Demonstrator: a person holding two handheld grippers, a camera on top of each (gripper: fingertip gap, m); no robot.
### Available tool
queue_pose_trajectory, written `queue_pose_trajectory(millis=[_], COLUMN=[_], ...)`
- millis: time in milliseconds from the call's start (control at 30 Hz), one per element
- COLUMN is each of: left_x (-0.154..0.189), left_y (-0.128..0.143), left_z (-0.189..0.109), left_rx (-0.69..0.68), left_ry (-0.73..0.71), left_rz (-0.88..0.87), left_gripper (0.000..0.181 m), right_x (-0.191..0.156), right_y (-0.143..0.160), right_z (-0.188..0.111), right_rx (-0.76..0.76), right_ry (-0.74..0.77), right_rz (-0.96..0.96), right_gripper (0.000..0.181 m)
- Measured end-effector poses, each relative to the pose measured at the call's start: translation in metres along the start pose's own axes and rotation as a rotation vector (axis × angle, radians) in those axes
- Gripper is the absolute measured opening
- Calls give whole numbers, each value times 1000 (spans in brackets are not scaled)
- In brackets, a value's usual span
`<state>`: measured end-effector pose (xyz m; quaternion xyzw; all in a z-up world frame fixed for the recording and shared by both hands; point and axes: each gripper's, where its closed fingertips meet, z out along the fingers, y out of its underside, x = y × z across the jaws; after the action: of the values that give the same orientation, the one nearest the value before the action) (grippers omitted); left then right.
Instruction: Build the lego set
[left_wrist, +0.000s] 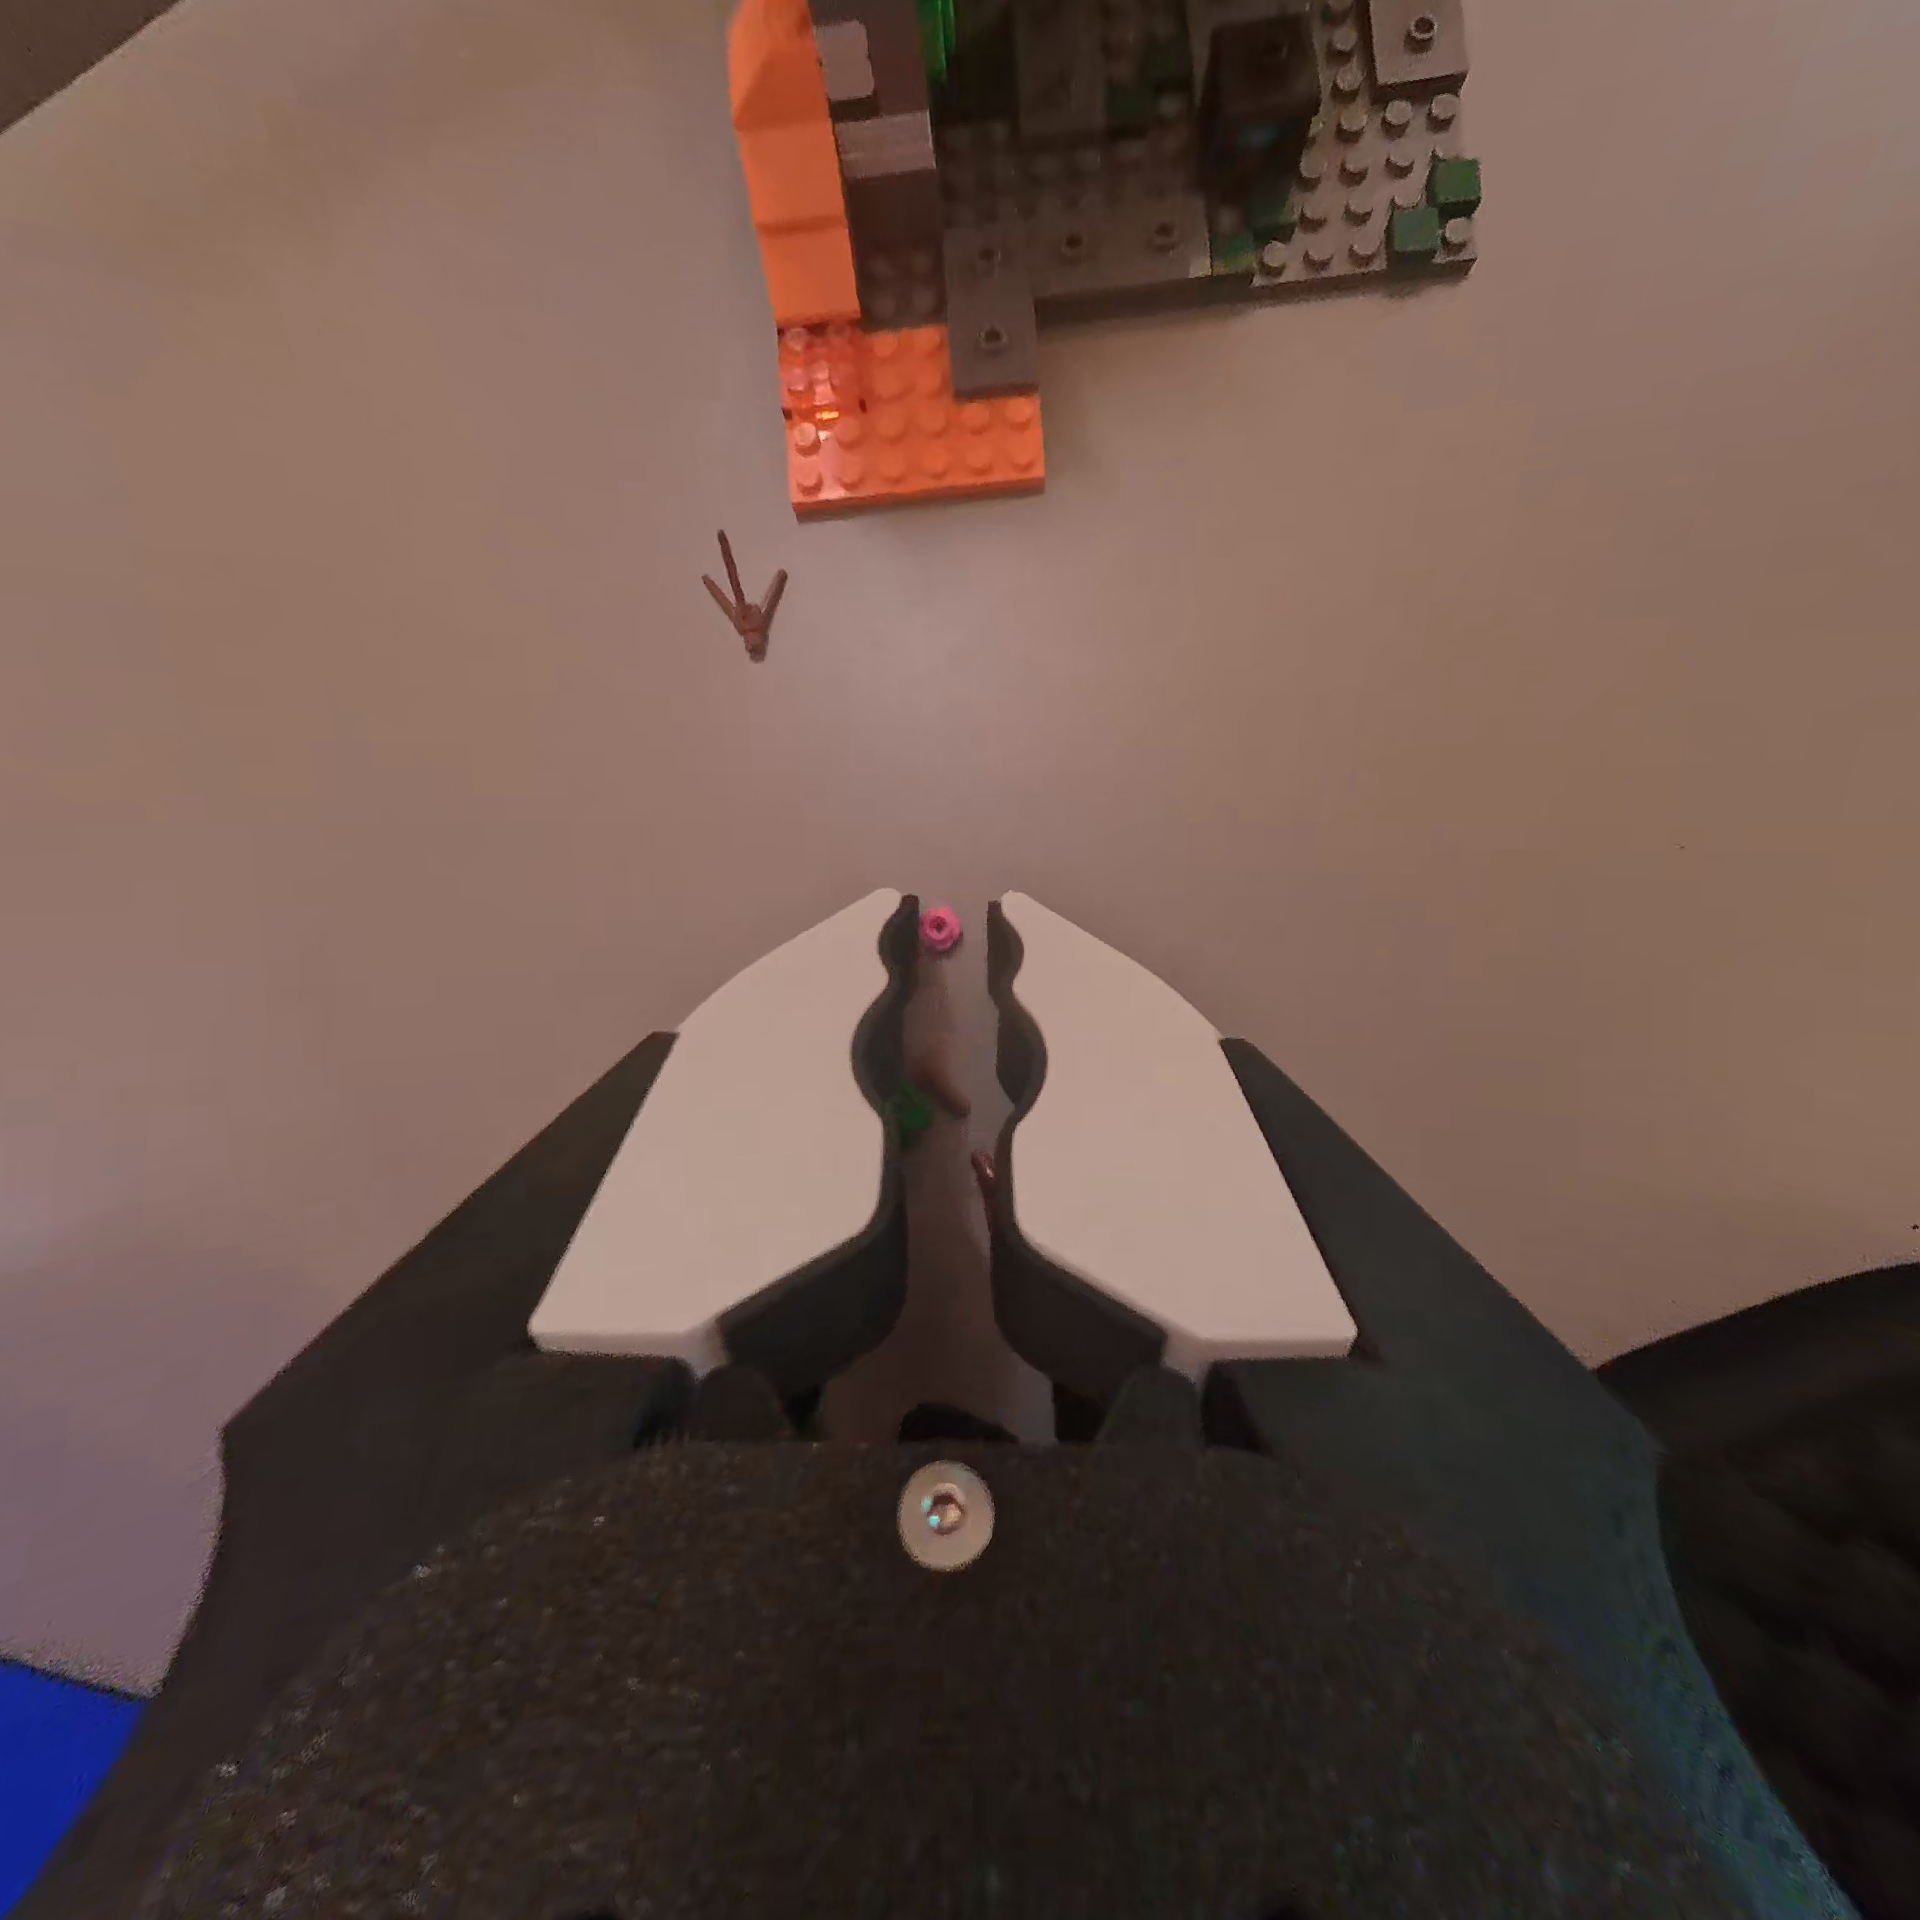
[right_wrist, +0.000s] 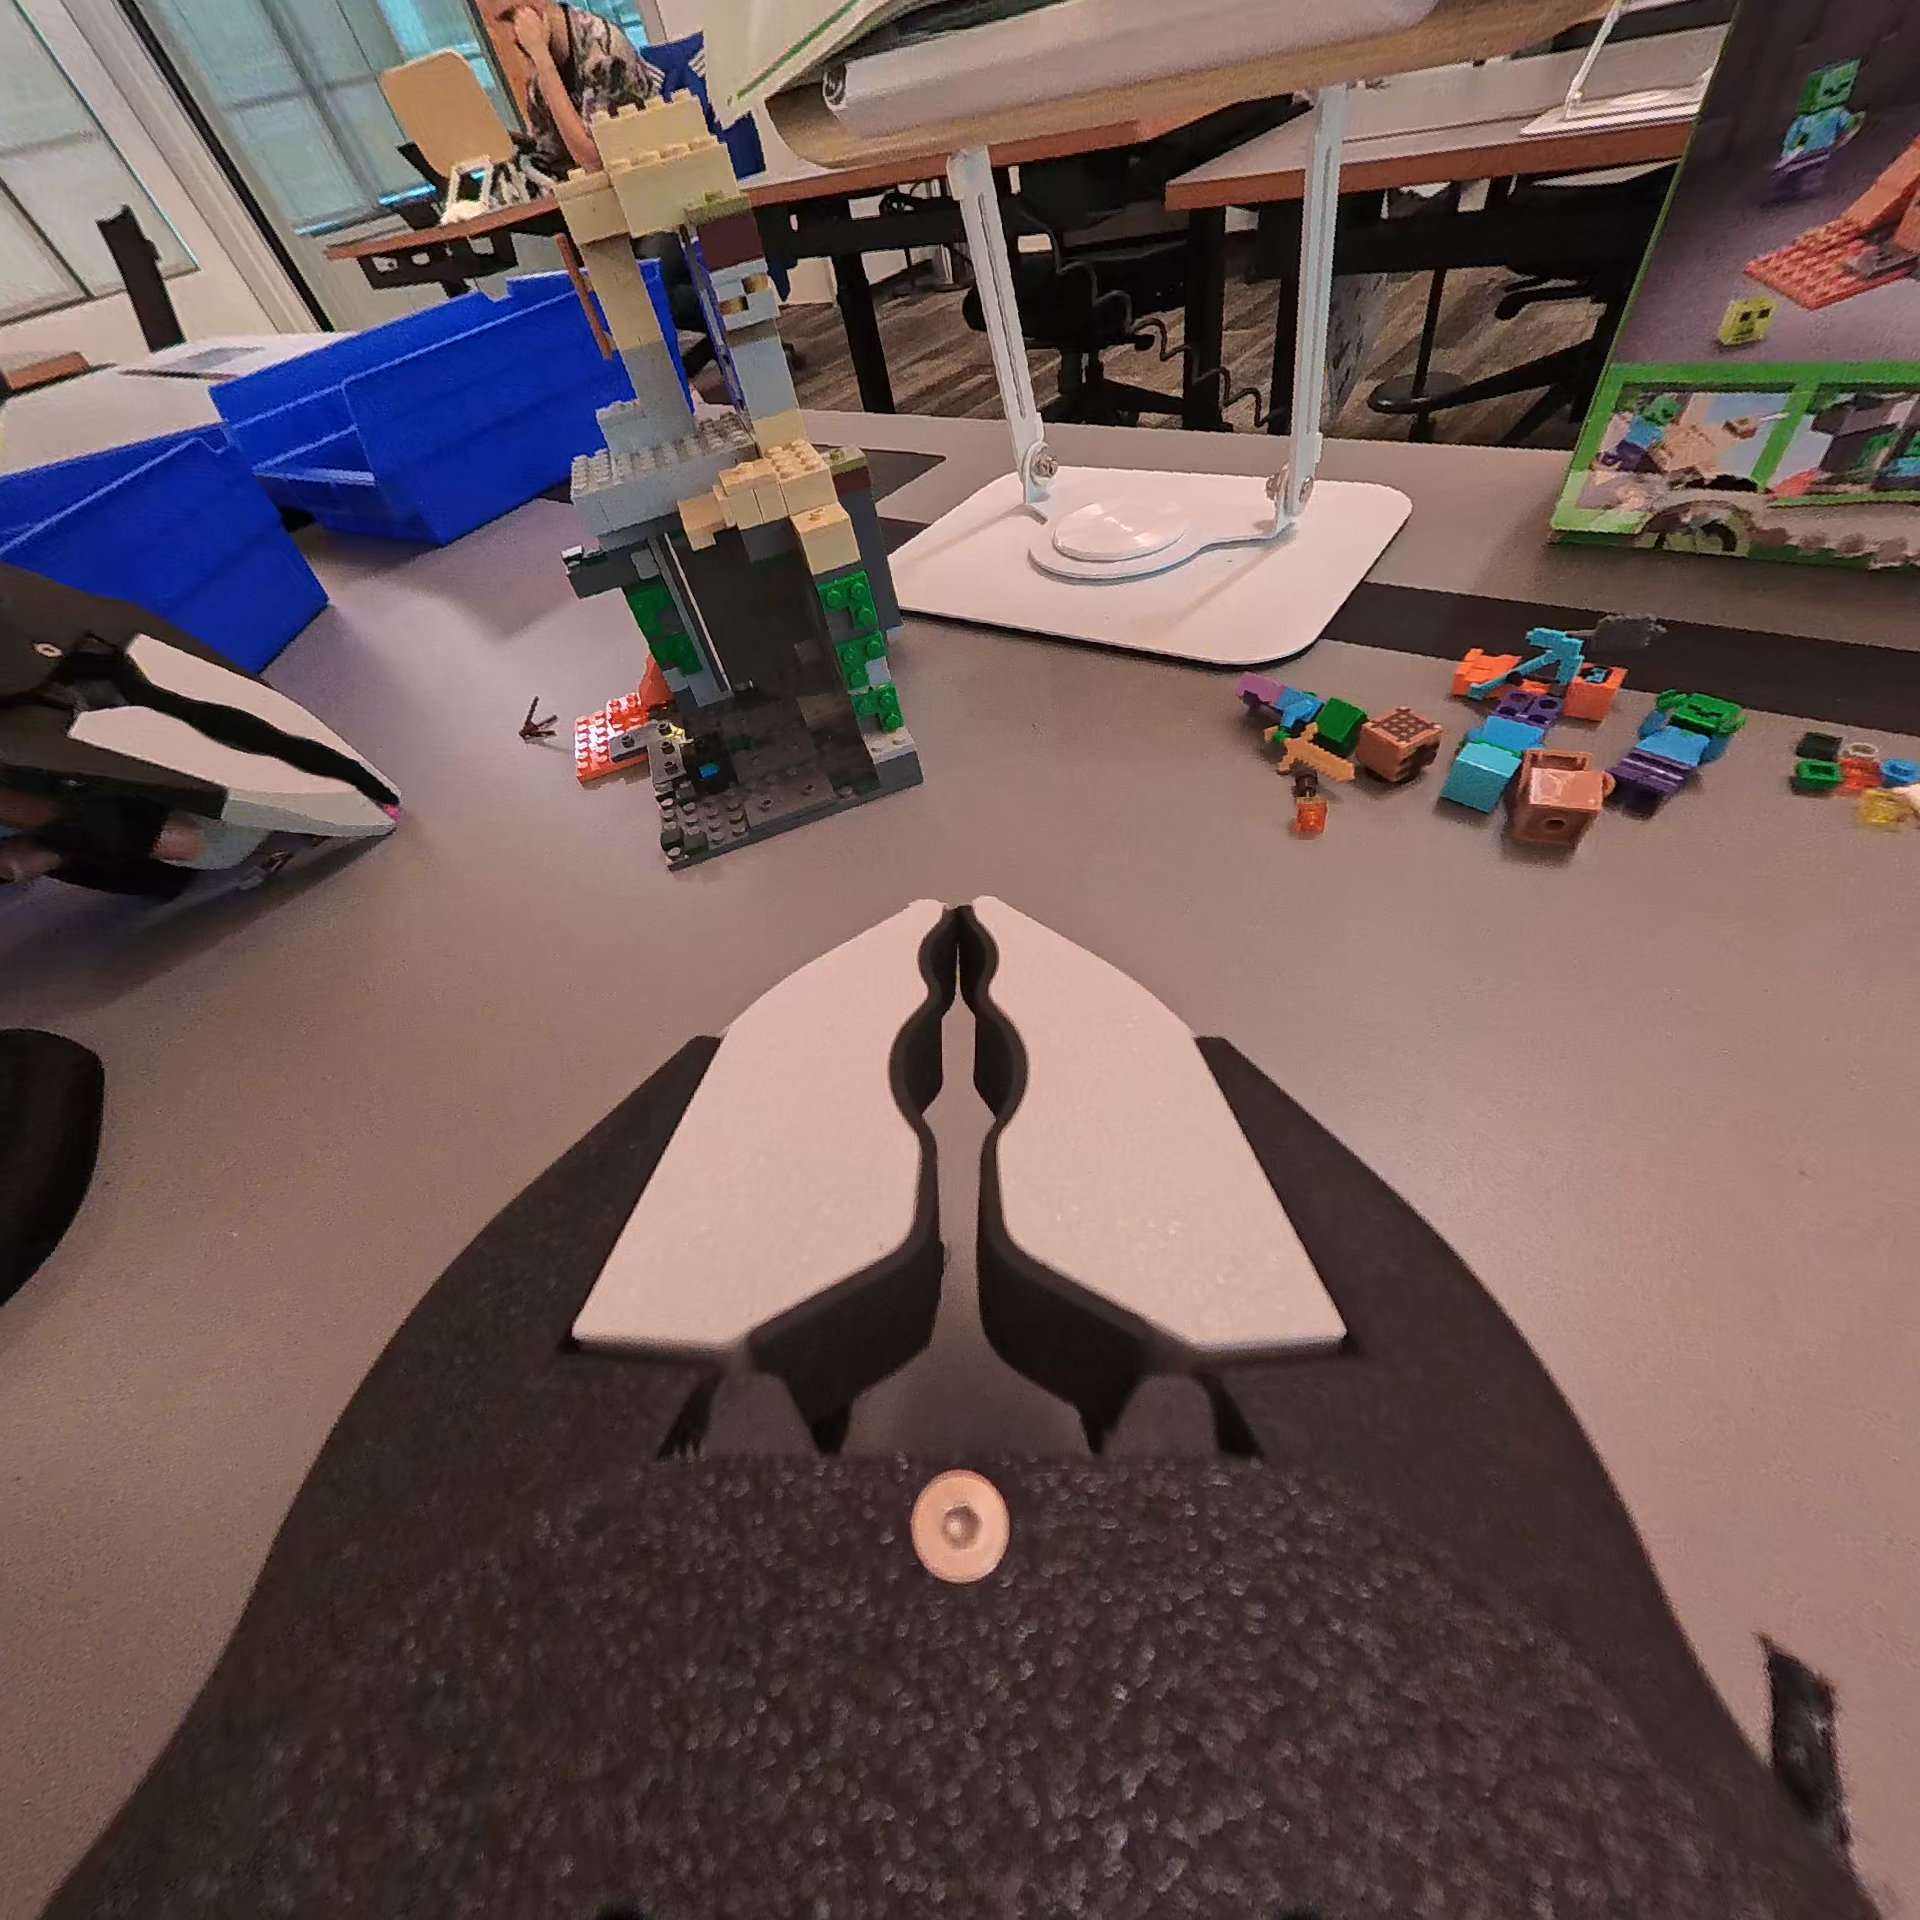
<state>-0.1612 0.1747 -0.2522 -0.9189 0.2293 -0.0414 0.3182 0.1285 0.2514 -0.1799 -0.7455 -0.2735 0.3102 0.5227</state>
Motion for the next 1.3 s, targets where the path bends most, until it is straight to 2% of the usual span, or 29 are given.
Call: queue_pose_trajectory(millis=[133, 433, 600, 867, 1033, 1300], left_x=[3, 8, 1, 2, 3, 8], left_y=[-2, -11, -11, 9, 10, 10], left_z=[2, -9, -21, -15, -9, -6], left_rx=[-3, 22, 30, -74, -123, -171], left_ry=[10, -25, -29, 41, 75, 158], left_rz=[15, 95, 86, 123, 146, 144], left_gripper=[0, 0, 9, 16, 16, 7], right_x=[0, 0, 0, -1, 0, 2], right_y=[-2, -3, -3, -2, -1, 0], right_z=[-1, -3, -3, -2, -2, -2], right_rx=[4, 9, 8, 3, 1, -4], right_ry=[-1, -2, -7, -15, -16, -25], right_rz=[-3, 2, 8, 18, 24, 48], right_gripper=[0, 0, 0, 0, 0, 0])
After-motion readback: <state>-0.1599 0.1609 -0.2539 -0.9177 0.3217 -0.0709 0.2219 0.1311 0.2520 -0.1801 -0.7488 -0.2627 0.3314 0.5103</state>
